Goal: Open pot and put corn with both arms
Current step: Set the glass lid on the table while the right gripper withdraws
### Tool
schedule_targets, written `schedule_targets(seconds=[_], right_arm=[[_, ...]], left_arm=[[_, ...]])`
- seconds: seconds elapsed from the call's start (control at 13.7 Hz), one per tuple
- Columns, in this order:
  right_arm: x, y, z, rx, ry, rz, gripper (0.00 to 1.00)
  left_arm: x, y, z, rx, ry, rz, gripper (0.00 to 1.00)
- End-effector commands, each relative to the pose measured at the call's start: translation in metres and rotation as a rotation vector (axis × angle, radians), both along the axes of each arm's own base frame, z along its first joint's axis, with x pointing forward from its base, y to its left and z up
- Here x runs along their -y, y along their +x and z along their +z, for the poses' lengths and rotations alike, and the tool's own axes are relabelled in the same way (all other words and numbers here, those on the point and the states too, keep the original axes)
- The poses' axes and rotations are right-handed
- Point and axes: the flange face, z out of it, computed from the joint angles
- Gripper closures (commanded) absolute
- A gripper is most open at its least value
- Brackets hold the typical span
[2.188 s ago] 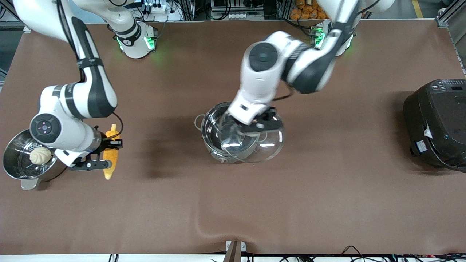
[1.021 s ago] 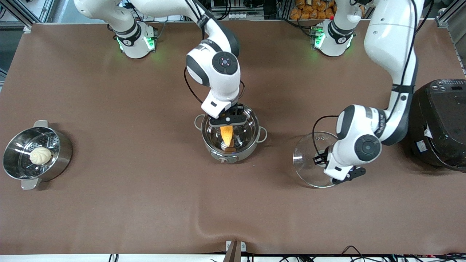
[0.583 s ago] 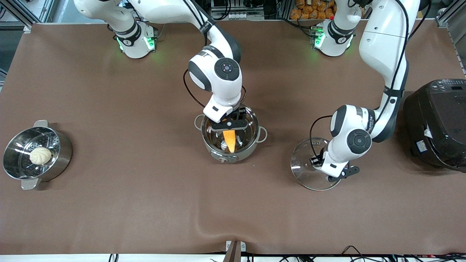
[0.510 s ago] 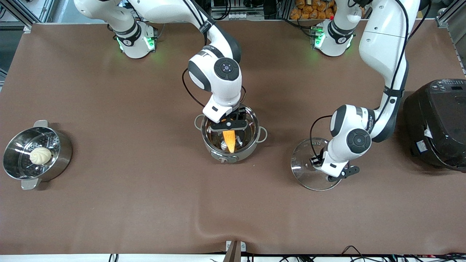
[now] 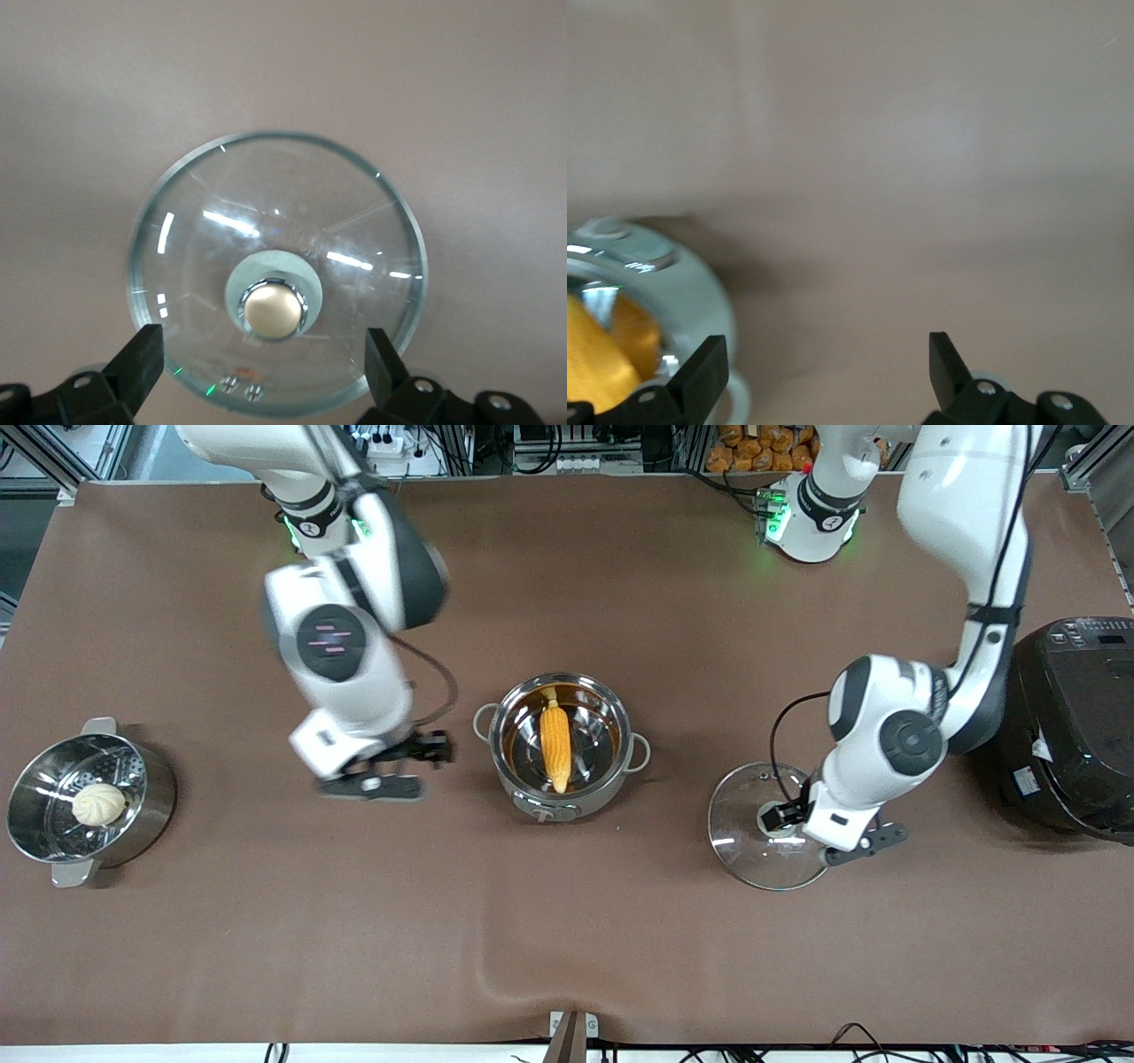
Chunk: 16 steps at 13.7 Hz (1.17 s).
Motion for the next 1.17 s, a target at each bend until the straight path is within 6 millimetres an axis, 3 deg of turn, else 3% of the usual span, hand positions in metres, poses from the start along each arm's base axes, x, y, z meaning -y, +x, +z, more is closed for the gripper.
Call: schedule_targets(seconds=[0.0, 0.22, 0.36, 0.58, 0.66, 0.8, 0.95, 1.09], right_arm=[[0.083, 0.009, 0.036, -0.003, 0.057, 0.160, 0.00], [0.162, 0.008, 0.068, -0.017, 0.068, 0.063, 0.00], [0.213, -0.009, 0.101, -0.036, 0.076, -0.001, 0.00], [0.267, -0.043, 0.148, -0.005, 0.088, -0.054, 0.00], [0.281, -0.061, 0.155, 0.008, 0.094, -0.033, 0.00], [0.306, -0.083, 0.159, 0.021, 0.096, -0.054, 0.00], [0.308, -0.101, 0.153, 0.014, 0.101, -0.068, 0.00], [0.310, -0.103, 0.148, 0.016, 0.080, -0.067, 0.00]], left_arm=[[-0.021, -0.019, 0.084, 0.041, 0.014, -0.027, 0.00], [-0.055, -0.051, 0.170, 0.015, 0.027, -0.132, 0.00], [-0.071, -0.075, 0.208, -0.022, 0.035, -0.229, 0.00], [-0.087, -0.091, 0.256, -0.020, 0.038, -0.299, 0.00], [-0.090, -0.101, 0.278, -0.037, 0.042, -0.320, 0.00], [-0.102, -0.110, 0.300, -0.061, 0.039, -0.413, 0.00], [-0.100, -0.117, 0.316, -0.088, 0.038, -0.485, 0.00], [-0.093, -0.121, 0.323, -0.091, 0.040, -0.542, 0.00]])
